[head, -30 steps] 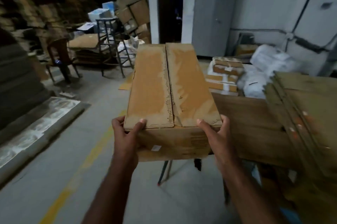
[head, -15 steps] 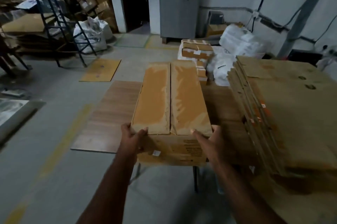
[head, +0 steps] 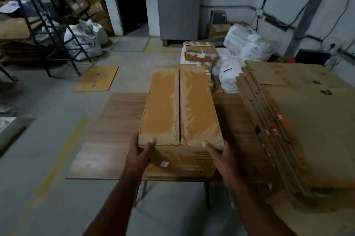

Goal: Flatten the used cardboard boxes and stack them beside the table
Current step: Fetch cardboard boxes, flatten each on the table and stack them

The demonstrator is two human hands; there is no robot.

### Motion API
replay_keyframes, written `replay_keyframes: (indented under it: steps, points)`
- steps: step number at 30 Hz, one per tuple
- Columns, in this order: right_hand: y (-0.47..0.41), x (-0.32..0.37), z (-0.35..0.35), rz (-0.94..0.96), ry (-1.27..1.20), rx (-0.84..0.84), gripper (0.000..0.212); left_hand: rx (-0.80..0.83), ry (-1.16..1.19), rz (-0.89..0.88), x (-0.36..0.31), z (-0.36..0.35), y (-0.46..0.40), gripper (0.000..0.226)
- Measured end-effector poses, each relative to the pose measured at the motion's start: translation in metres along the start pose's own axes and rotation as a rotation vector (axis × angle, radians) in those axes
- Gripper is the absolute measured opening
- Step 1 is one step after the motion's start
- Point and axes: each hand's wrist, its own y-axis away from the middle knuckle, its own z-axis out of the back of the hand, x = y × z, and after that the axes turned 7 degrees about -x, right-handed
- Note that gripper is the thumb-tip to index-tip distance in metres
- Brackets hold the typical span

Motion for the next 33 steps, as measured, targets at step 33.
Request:
replay_keyframes:
  steps: [33]
  points:
    - [0.101,0.101,-0.167,0.757,1.214,-0.034,0.100,0.314,-0.272,-0.012,0.027,0.070,-0.050,0.082]
